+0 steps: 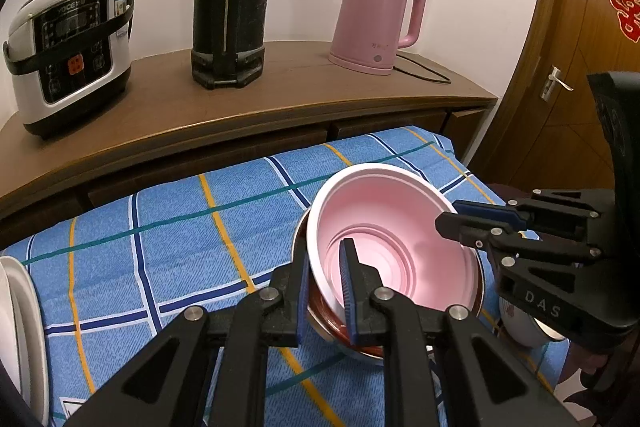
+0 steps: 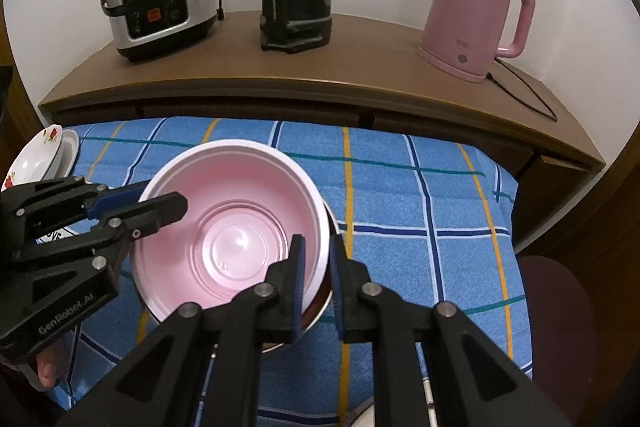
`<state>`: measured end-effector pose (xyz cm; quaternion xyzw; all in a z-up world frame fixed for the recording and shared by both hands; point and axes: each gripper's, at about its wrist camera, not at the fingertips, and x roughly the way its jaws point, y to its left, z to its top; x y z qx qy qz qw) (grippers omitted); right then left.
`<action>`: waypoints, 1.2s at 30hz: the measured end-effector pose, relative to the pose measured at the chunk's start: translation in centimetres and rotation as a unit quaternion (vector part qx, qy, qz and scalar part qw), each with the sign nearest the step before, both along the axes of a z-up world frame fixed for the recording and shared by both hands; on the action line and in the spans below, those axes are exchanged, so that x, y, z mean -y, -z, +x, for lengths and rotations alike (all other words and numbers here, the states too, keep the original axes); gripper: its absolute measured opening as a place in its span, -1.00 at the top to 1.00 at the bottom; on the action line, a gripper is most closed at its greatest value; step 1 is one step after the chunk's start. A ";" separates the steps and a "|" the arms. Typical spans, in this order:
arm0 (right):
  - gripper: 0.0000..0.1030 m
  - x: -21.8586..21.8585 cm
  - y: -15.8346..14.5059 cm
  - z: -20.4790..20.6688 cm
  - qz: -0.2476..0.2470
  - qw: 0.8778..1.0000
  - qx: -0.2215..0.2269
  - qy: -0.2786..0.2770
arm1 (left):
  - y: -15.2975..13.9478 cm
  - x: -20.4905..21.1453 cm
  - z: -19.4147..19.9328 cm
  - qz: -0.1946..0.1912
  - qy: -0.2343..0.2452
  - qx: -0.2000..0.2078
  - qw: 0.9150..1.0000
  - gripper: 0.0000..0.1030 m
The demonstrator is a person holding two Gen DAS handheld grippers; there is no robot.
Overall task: Organize plates and bowls
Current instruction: 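Lower the pink bowl into the steel bowl with the left gripper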
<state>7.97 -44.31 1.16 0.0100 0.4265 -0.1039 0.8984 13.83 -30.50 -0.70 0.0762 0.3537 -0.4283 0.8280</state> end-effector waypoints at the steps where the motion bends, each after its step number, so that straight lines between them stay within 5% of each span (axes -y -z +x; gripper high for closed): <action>1: 0.74 0.0 0.0 0.0 0.000 1.000 0.000 -0.001 | 0.0 0.0 0.0 0.000 0.000 0.000 1.000 0.69; 36: 0.70 0.3 0.1 -0.2 -0.009 1.000 0.001 -0.003 | 0.3 0.2 -0.3 0.006 0.006 0.009 1.000 0.69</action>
